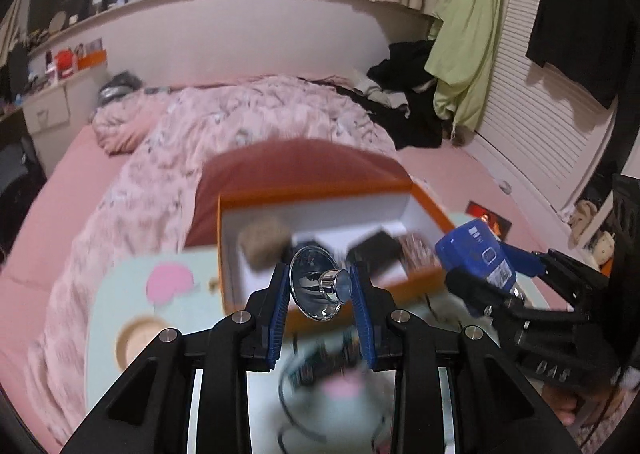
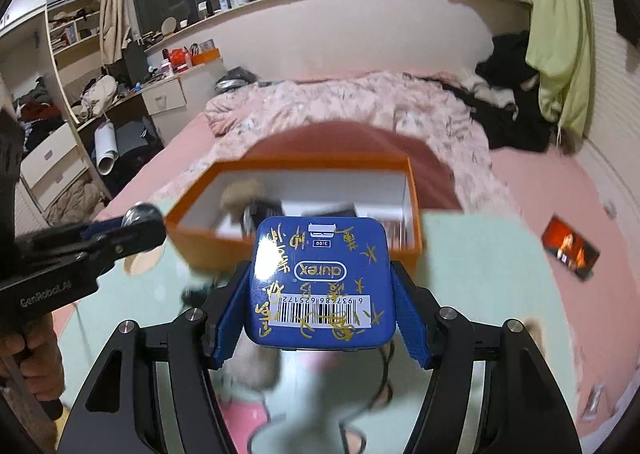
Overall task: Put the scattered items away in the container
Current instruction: 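Drop the blue tin and silver object into the orange box with both tools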
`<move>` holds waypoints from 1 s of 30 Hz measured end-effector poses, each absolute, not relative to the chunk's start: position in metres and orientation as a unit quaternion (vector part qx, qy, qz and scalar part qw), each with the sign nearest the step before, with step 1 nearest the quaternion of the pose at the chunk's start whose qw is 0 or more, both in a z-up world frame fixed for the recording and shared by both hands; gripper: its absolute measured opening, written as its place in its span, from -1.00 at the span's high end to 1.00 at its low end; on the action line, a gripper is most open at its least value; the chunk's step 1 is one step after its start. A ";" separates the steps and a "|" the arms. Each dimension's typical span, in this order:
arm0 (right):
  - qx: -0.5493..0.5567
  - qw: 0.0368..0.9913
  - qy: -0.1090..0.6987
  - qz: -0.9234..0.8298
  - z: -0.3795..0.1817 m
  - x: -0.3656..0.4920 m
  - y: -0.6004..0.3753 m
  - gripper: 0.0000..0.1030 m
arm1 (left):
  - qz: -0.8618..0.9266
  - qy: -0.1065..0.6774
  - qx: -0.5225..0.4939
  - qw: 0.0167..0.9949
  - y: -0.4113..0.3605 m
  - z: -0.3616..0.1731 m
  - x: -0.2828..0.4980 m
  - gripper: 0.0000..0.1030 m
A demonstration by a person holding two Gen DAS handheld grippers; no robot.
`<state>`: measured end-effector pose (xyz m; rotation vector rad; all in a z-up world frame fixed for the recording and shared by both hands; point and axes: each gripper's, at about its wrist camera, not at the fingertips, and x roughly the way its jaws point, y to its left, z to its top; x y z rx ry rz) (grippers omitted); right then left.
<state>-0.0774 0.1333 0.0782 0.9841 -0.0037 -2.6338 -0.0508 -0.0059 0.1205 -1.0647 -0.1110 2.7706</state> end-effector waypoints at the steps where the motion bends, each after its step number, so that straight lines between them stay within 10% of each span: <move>1: 0.345 0.164 -0.002 -0.924 0.081 -0.086 0.131 -0.28 | 0.929 -0.037 -0.359 0.086 -0.005 0.123 -0.061 0.44; 7: 0.362 0.168 -0.027 -0.917 0.081 -0.141 0.120 -0.29 | 0.919 -0.037 -0.385 0.075 -0.006 0.114 -0.123 0.39; 15: 0.365 0.166 -0.054 -0.915 0.069 -0.169 0.132 -0.30 | 0.914 -0.094 -0.388 0.069 -0.027 0.101 -0.128 -0.52; 30: 0.384 0.193 -0.066 -0.900 0.060 -0.055 0.155 -0.57 | 0.896 -0.003 -0.442 0.047 0.000 0.043 0.002 -0.85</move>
